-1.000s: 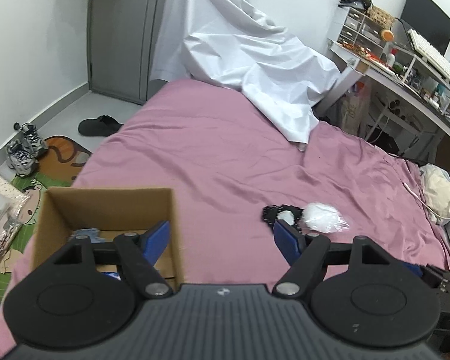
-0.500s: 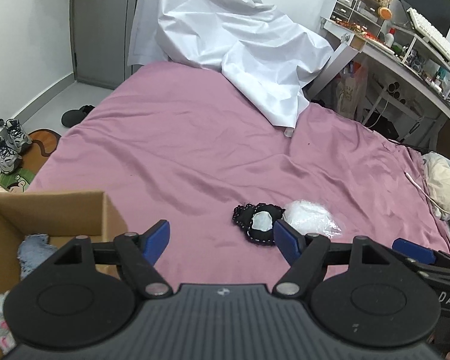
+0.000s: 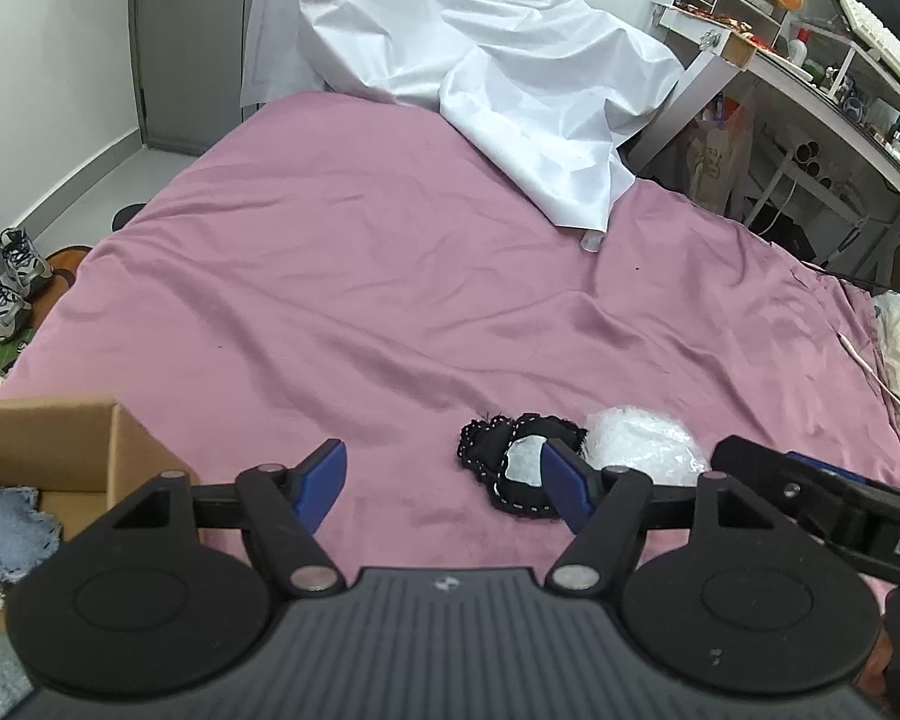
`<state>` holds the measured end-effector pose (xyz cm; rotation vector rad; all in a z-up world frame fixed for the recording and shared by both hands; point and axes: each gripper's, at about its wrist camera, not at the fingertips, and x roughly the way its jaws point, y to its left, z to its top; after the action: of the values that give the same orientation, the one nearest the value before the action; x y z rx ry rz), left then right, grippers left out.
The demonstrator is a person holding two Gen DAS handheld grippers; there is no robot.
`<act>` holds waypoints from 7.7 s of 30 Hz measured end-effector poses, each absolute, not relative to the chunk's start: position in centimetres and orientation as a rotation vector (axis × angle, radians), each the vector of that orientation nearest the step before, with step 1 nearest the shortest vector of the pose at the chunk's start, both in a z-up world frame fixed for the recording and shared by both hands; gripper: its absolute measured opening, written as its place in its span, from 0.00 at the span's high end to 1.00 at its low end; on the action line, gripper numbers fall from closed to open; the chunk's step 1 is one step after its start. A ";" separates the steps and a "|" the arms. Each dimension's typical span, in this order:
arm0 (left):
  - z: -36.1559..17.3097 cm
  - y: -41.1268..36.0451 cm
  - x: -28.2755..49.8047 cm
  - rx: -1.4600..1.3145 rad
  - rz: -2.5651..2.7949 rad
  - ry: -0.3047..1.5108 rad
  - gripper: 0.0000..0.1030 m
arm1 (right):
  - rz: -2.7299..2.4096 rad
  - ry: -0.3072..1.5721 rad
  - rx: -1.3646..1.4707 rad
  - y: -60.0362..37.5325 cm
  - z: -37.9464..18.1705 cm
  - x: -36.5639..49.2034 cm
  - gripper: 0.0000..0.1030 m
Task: Organize soft objects
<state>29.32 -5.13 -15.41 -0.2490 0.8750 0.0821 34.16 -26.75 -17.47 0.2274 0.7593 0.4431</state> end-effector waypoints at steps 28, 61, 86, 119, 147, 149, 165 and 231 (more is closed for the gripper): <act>-20.6 -9.2 33.9 -0.177 -0.020 1.004 0.46 | 0.402 0.867 0.341 -31.2 -20.6 34.8 0.80; -9.9 -4.1 23.6 -0.191 0.003 0.798 0.76 | 0.462 0.693 0.269 -27.4 -12.5 26.4 0.81; -8.9 5.0 17.3 -0.269 0.115 0.743 0.76 | 0.551 0.651 0.179 -19.7 -11.0 23.4 0.82; -11.1 13.1 15.5 -0.395 0.198 0.697 0.54 | 0.725 0.670 0.045 -8.4 -10.3 23.2 0.82; -8.6 11.7 11.3 -0.337 0.293 0.776 0.05 | 0.715 0.748 0.098 -12.0 -10.1 21.9 0.09; -8.0 11.2 10.8 -0.332 0.286 0.774 0.03 | 0.717 0.755 0.097 -12.6 -9.8 21.8 0.06; -2.7 6.2 6.8 -0.299 0.269 0.768 0.02 | 0.759 0.753 0.136 -19.0 -6.8 20.3 0.00; 3.0 -5.4 -3.4 -0.252 0.319 0.683 0.01 | 0.697 0.775 0.108 -33.9 -0.8 13.5 0.00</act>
<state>-3.43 -5.44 2.98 -0.2522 0.6830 0.3191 13.51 -33.92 -0.75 0.1085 0.7753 0.6966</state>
